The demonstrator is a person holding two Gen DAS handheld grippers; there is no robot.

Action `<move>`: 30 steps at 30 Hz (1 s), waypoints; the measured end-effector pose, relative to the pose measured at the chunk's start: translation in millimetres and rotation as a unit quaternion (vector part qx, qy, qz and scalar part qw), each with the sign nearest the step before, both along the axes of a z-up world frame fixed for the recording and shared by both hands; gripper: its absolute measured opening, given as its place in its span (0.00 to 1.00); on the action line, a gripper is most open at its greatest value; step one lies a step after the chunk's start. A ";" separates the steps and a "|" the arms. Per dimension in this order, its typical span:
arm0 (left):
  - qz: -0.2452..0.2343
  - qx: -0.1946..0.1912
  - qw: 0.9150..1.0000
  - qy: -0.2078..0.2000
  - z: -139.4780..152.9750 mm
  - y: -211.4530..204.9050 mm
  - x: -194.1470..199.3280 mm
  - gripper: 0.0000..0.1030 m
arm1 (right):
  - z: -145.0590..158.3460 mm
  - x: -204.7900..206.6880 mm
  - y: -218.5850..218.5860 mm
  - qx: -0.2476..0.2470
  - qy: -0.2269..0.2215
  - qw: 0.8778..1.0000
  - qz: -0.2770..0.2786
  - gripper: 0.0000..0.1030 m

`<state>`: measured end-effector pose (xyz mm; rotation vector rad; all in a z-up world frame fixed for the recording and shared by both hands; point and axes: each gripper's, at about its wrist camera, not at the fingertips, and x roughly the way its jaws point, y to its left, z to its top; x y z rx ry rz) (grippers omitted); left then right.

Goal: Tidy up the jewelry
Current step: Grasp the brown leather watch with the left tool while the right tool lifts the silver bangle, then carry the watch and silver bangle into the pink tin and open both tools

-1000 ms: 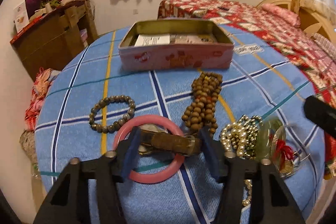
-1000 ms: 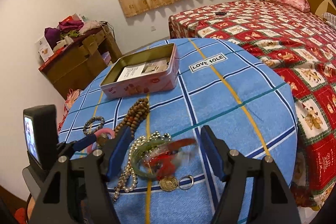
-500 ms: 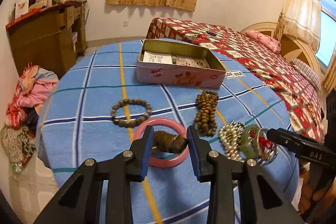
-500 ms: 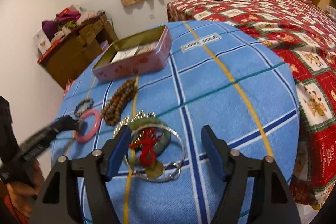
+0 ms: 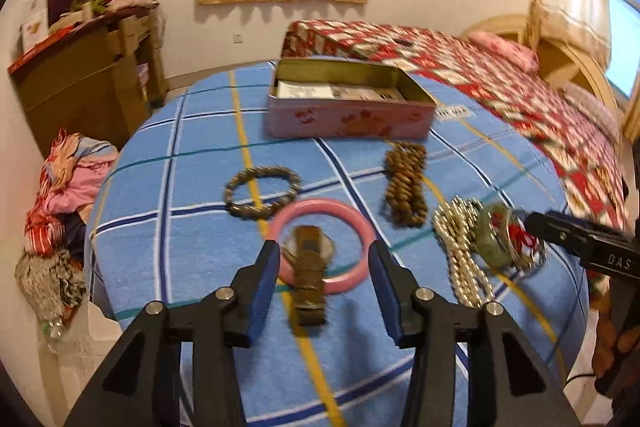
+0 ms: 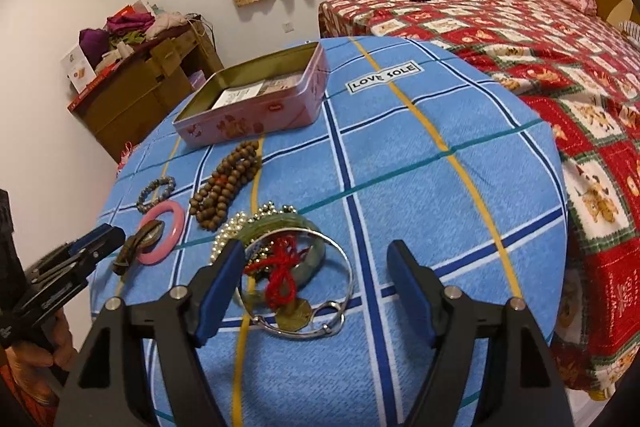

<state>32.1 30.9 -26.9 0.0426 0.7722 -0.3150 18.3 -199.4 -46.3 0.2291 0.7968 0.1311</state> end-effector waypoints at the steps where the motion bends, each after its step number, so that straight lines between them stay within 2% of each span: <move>1: -0.004 0.007 1.000 0.007 -4.0 -3.9 0.7 0.46 | -1.2 -0.4 2.0 -0.008 0.000 1.000 0.004 0.75; 3: 0.003 0.024 0.999 0.021 -13.2 -7.2 3.7 0.46 | -4.1 0.6 5.3 -0.016 0.003 1.000 0.013 0.76; 6: 0.022 0.021 0.998 0.046 -24.2 -4.2 8.2 0.46 | -8.3 4.9 11.7 -0.027 0.009 0.999 0.025 0.84; 8: 0.025 0.018 0.999 0.044 -21.8 -2.8 7.9 0.38 | -10.4 7.7 20.0 -0.051 0.010 0.998 0.037 0.87; 10: 0.024 0.006 0.999 0.047 -21.0 1.4 7.7 0.24 | -12.7 8.8 24.4 -0.065 0.010 0.997 0.044 0.87; 13: 0.026 -0.020 0.998 0.052 -21.6 9.6 8.4 0.18 | -15.6 9.0 29.7 -0.078 0.013 0.995 0.055 0.88; 17: 0.024 -0.033 0.998 0.037 -14.3 12.4 5.8 0.18 | -16.1 5.0 32.2 -0.087 0.012 0.994 0.063 0.89; 20: 0.021 -0.043 0.999 0.027 -7.3 14.1 5.2 0.18 | -16.7 2.1 35.3 -0.112 0.013 0.991 0.070 0.84; 21: 0.019 -0.049 0.998 0.022 -4.3 15.3 4.5 0.18 | -16.6 0.9 35.4 -0.118 0.013 0.990 0.069 0.73; 23: 0.016 -0.063 0.998 0.016 1.4 18.0 4.1 0.18 | -15.1 1.0 32.3 -0.102 0.016 0.992 0.070 0.70; 26: 0.014 -0.081 0.997 0.011 8.3 20.3 5.1 0.18 | -9.8 3.2 18.9 -0.039 0.020 0.997 0.065 0.70; 30: 0.008 -0.098 0.995 -0.004 21.0 21.2 4.1 0.18 | -1.3 3.3 13.1 -0.008 0.007 0.999 0.052 0.70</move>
